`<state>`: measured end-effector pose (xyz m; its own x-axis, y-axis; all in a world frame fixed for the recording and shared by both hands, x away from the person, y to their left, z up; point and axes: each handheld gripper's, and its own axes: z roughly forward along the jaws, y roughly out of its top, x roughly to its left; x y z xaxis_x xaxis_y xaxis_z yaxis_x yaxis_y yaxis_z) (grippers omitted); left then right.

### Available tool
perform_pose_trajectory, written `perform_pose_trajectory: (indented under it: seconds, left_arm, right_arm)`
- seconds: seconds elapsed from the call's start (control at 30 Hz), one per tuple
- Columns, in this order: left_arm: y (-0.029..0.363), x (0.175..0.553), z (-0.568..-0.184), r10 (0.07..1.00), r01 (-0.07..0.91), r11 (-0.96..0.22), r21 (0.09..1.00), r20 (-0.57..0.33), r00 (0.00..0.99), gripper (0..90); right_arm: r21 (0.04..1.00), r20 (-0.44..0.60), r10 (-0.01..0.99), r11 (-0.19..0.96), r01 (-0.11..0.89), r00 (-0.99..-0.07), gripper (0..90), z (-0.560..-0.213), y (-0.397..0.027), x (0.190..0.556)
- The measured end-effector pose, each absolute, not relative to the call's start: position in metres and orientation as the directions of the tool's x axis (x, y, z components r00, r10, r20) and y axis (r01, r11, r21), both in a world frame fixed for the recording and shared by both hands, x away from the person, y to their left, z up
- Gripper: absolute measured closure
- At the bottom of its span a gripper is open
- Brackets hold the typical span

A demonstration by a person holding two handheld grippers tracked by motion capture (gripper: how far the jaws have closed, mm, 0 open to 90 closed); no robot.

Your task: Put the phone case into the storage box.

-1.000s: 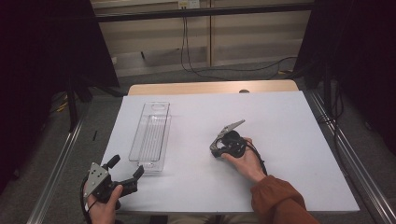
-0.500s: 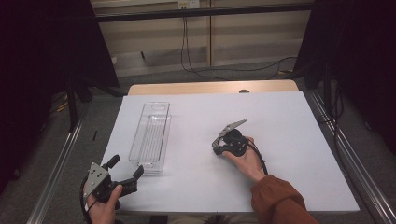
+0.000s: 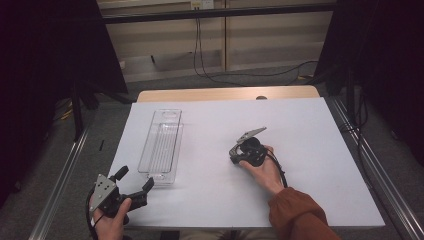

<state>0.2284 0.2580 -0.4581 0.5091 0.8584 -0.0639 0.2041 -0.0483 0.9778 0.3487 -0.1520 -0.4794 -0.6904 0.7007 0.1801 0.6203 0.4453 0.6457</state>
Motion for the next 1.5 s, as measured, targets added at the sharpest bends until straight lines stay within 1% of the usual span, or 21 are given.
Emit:
perform_pose_trajectory:
  seconds: [0.17,0.23,0.3,0.37,0.53,0.63,0.7,0.77,0.83,0.9,0.97,1.0,1.07,1.2,1.3,1.33,1.37,1.4,1.5]
  left_arm:
    - [0.258,0.229,-0.458,0.858,0.205,-0.048,0.978,-0.064,0.509,2.8]
    - [0.258,0.229,-0.458,0.86,0.204,-0.051,0.978,-0.061,0.506,2.8]
    - [0.258,0.229,-0.458,0.86,0.203,-0.049,0.978,-0.062,0.506,2.8]
    - [0.259,0.229,-0.458,0.859,0.203,-0.053,0.978,-0.059,0.508,2.8]
    - [0.258,0.228,-0.458,0.858,0.204,-0.05,0.978,-0.063,0.509,2.8]
    - [0.259,0.228,-0.458,0.858,0.205,-0.053,0.977,-0.06,0.51,2.8]
    - [0.258,0.228,-0.458,0.858,0.203,-0.049,0.978,-0.062,0.509,2.8]
    - [0.259,0.228,-0.458,0.858,0.204,-0.053,0.978,-0.06,0.51,2.8]
    - [0.259,0.228,-0.458,0.858,0.204,-0.052,0.978,-0.06,0.51,2.8]
    - [0.259,0.228,-0.458,0.859,0.203,-0.049,0.978,-0.063,0.508,2.8]
    - [0.258,0.228,-0.458,0.859,0.204,-0.049,0.978,-0.063,0.509,2.8]
    - [0.258,0.228,-0.458,0.859,0.204,-0.05,0.978,-0.062,0.509,2.8]
    - [0.258,0.228,-0.458,0.859,0.204,-0.05,0.978,-0.062,0.509,2.8]
    - [0.259,0.228,-0.458,0.859,0.206,-0.053,0.977,-0.06,0.509,2.8]
    - [0.258,0.229,-0.458,0.86,0.205,-0.05,0.977,-0.062,0.507,2.8]
    - [0.258,0.228,-0.458,0.86,0.205,-0.051,0.977,-0.062,0.507,2.8]
    - [0.258,0.228,-0.458,0.858,0.205,-0.049,0.978,-0.064,0.509,2.8]
    - [0.258,0.228,-0.458,0.858,0.205,-0.048,0.978,-0.064,0.509,2.8]
    - [0.258,0.229,-0.458,0.86,0.206,-0.051,0.977,-0.062,0.507,2.9]
  right_arm:
    - [0.652,0.195,0.693,0.437,0.62,-0.694,90.0,-0.48,-0.154,0.348]
    - [0.667,0.207,0.666,0.44,0.602,-0.717,90.0,-0.482,-0.154,0.347]
    - [0.663,0.193,0.661,0.456,0.593,-0.725,90.0,-0.481,-0.152,0.345]
    - [0.68,0.203,0.645,0.449,0.58,-0.737,89.8,-0.478,-0.151,0.344]
    - [0.705,0.212,0.592,0.459,0.541,-0.777,82.0,-0.472,-0.152,0.339]
    - [0.713,0.217,0.583,0.453,0.536,-0.783,75.7,-0.47,-0.153,0.337]
    - [0.729,0.208,0.568,0.453,0.513,-0.796,71.5,-0.468,-0.153,0.336]
    - [0.735,0.21,0.567,0.446,0.511,-0.797,61.9,-0.466,-0.153,0.335]
    - [0.734,0.213,0.568,0.444,0.514,-0.795,57.9,-0.463,-0.154,0.333]
    - [0.737,0.218,0.559,0.443,0.51,-0.8,48.0,-0.462,-0.154,0.333]
    - [0.735,0.217,0.55,0.452,0.506,-0.807,43.5,-0.461,-0.154,0.331]
    - [0.736,0.216,0.546,0.453,0.503,-0.809,39.3,-0.461,-0.155,0.331]
    - [0.736,0.21,0.558,0.45,0.505,-0.803,30.1,-0.459,-0.155,0.329]
    - [0.73,0.206,0.579,0.446,0.518,-0.789,15.7,-0.456,-0.158,0.328]
    - [0.729,0.199,0.589,0.446,0.52,-0.783,10.6,-0.455,-0.162,0.328]
    - [0.72,0.203,0.605,0.44,0.537,-0.77,9.0,-0.453,-0.164,0.327]
    - [0.731,0.195,0.603,0.436,0.525,-0.773,8.3,-0.452,-0.166,0.328]
    - [0.727,0.208,0.608,0.428,0.537,-0.766,8.1,-0.451,-0.169,0.327]
    - [0.732,0.199,0.61,0.428,0.53,-0.767,6.7,-0.448,-0.176,0.326]
